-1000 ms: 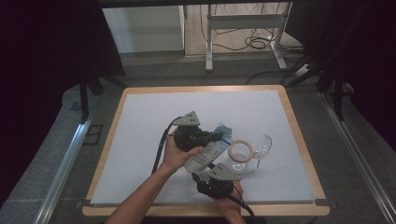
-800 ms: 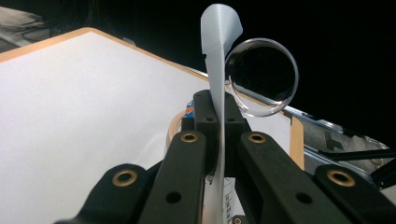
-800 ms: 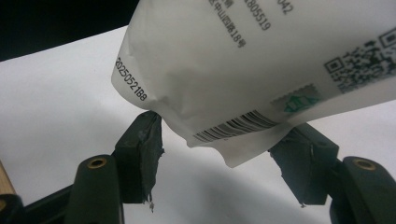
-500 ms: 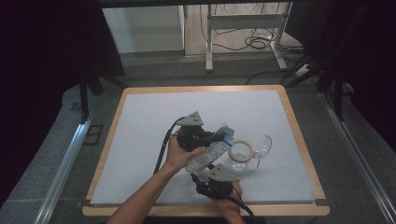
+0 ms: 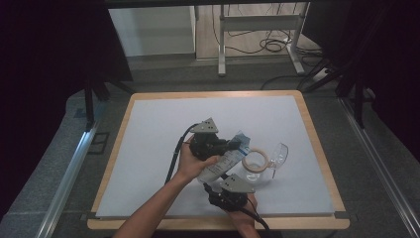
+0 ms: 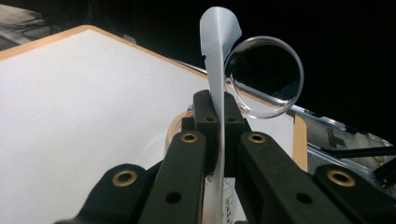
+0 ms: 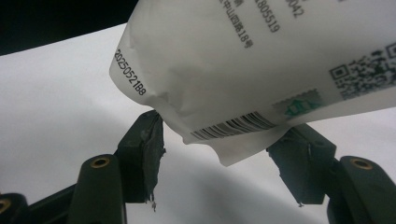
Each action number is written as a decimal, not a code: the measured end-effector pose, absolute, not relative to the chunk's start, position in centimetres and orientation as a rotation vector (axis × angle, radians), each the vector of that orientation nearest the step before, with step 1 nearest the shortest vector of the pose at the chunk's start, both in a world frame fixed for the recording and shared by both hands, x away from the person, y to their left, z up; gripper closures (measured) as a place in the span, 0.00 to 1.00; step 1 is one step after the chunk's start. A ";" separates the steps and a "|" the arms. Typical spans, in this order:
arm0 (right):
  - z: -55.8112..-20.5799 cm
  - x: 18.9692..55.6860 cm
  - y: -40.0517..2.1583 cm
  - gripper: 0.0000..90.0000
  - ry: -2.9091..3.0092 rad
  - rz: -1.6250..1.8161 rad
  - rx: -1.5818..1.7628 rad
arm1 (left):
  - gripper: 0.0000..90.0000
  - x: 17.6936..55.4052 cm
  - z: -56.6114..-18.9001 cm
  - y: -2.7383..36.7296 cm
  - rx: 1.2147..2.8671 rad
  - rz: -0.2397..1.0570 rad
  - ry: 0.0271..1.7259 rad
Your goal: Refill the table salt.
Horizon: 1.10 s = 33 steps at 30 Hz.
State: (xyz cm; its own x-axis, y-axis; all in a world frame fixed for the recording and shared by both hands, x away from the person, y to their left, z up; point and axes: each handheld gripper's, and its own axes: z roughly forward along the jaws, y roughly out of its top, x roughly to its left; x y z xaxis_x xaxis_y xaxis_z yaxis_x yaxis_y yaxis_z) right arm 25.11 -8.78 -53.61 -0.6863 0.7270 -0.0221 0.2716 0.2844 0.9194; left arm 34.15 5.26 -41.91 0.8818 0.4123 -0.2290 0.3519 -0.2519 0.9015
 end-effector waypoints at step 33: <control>-53.4 26.2 -7.9 0.40 2.058 1.298 0.902 | 1.00 33.4 -40.5 5.2 1.836 0.069 0.546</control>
